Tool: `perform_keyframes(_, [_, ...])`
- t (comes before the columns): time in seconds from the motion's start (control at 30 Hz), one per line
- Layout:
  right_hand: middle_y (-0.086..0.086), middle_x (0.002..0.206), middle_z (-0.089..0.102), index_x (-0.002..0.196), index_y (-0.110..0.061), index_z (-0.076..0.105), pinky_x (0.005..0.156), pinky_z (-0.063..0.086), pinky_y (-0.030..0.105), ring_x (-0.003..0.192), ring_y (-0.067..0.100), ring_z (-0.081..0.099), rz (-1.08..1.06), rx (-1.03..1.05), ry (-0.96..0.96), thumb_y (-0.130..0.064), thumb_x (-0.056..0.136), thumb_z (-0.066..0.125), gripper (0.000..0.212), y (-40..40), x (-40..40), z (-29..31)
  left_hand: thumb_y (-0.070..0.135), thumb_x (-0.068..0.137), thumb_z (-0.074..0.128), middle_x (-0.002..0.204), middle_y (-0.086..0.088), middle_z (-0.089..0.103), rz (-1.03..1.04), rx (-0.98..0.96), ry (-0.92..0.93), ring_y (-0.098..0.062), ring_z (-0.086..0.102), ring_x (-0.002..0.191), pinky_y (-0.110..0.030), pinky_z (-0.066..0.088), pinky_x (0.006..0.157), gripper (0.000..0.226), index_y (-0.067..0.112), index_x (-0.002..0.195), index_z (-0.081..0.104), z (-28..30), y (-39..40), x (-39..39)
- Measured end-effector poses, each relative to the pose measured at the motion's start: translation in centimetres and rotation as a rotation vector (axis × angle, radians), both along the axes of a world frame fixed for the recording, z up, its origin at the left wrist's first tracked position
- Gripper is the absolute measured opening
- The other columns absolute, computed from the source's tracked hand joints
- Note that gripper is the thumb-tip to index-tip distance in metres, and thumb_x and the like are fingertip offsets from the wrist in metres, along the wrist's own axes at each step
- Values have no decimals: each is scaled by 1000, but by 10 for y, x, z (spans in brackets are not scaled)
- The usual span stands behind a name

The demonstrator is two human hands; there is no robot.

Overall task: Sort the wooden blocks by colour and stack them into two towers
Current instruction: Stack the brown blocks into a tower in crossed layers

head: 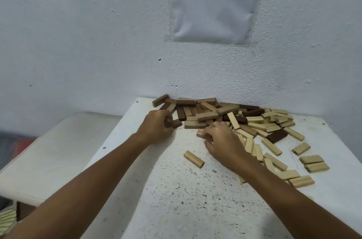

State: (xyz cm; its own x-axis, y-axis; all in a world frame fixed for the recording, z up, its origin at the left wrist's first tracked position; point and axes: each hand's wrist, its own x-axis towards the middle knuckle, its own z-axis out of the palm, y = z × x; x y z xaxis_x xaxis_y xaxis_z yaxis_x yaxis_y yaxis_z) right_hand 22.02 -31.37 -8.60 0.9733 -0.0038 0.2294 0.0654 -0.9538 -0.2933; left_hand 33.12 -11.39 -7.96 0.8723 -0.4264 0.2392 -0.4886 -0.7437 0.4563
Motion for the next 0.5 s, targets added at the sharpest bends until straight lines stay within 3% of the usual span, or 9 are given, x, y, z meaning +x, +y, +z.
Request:
perform_keyframes(0.13, [-2,102,62,104,-20,63,77,38,27,104,18,48,-54,-17,-23,-13,90,57,17,3,1,0,19,65,82,92,2,66,28,4,58,-18,59,86,-25,45,71,36,15,98,67,3,0,4])
perform_keyframes(0.3, [0,105,64,112,-20,62,76,45,31,100,19,55,-80,26,-19,-15,91,58,22,4,-2,8,17,63,83,86,3,66,24,-80,-4,-17,61,82,-22,41,66,39,13,100,69,12,4,-6])
perform_keyframes(0.4, [-7,99,64,113,-24,65,69,52,33,87,13,59,-77,181,-50,-21,90,62,23,8,-11,19,18,64,83,87,6,66,-4,-119,24,-12,62,80,-13,41,65,41,17,103,69,25,7,-27])
perform_keyframes(0.5, [-7,86,64,117,-26,64,68,57,42,73,14,62,17,459,35,-18,86,66,32,12,-27,30,22,65,83,91,7,66,-56,-83,93,-8,62,82,-18,47,71,47,22,110,69,31,14,-63])
